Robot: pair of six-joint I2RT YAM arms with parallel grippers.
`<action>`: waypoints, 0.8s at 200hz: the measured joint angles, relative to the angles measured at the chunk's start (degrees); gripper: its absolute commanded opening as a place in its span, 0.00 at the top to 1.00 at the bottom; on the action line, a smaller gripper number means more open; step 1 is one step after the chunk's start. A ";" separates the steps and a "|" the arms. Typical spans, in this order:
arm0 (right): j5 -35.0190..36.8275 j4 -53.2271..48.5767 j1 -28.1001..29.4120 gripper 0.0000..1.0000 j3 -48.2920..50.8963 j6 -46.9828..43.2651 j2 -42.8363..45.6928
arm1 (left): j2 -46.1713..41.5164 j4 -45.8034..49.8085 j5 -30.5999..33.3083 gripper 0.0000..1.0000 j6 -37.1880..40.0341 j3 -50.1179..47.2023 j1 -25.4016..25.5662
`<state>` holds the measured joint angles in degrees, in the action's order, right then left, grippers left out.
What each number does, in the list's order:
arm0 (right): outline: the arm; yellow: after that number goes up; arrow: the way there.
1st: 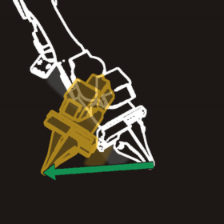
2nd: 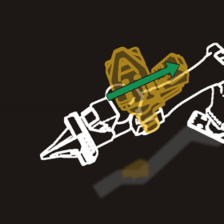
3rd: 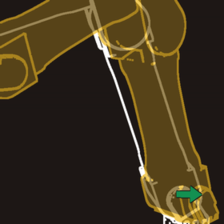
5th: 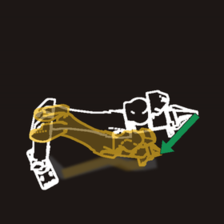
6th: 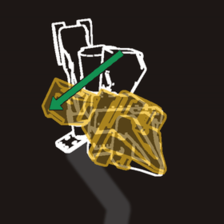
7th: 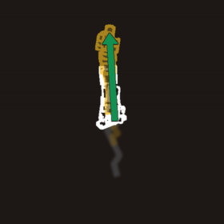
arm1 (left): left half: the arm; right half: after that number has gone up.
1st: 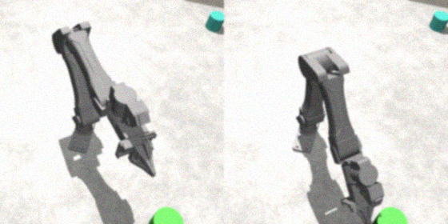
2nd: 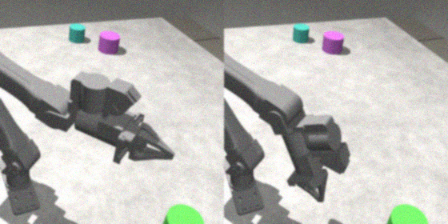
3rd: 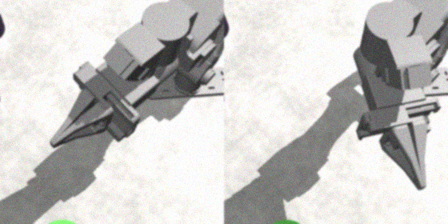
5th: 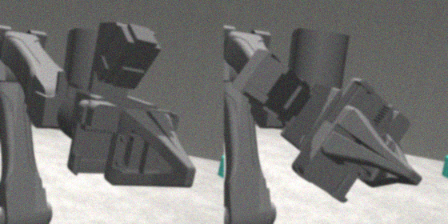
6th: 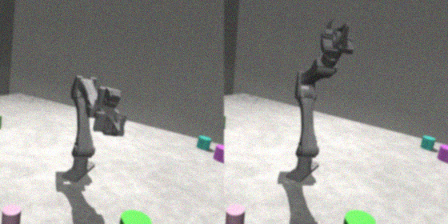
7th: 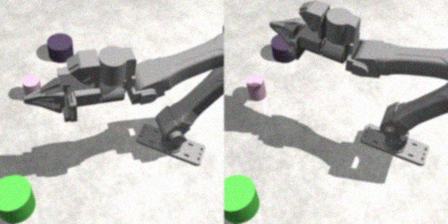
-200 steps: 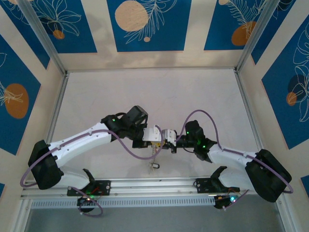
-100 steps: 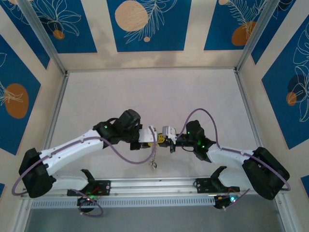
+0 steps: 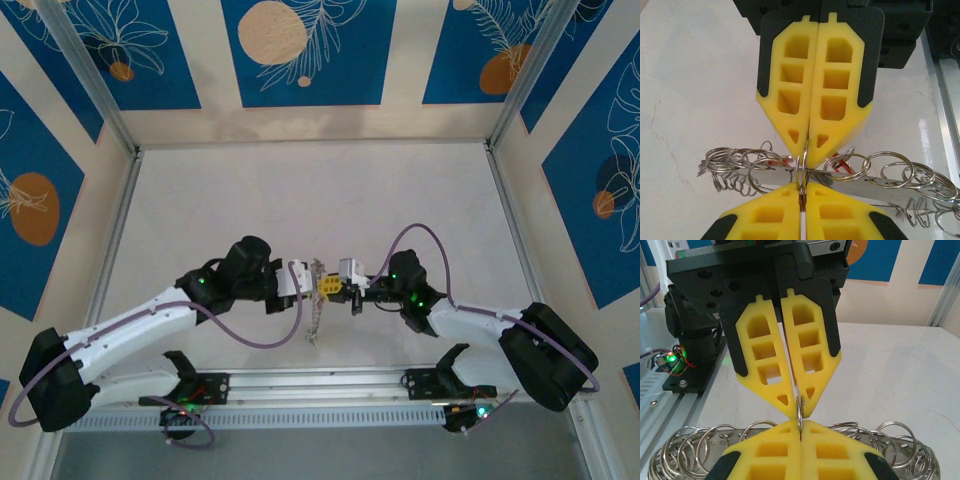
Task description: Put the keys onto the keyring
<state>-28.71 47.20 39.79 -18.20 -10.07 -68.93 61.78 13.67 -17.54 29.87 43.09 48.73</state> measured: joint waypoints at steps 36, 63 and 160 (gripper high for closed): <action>0.07 0.02 0.66 1.00 0.00 0.00 -0.33 | 0.87 -2.08 -1.22 0.82 -0.92 -0.37 -0.20; 0.42 -0.09 0.63 1.00 0.00 -0.02 -0.57 | 1.07 -3.13 -1.64 0.95 -1.14 -1.07 -0.24; 3.78 -8.39 0.96 0.74 -0.11 -5.25 2.95 | 7.02 13.94 2.12 1.00 5.75 10.38 0.31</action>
<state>-24.93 38.81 40.75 -18.31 -15.31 -65.98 68.79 27.62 -15.42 35.62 53.47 49.04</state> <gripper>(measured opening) 0.245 0.042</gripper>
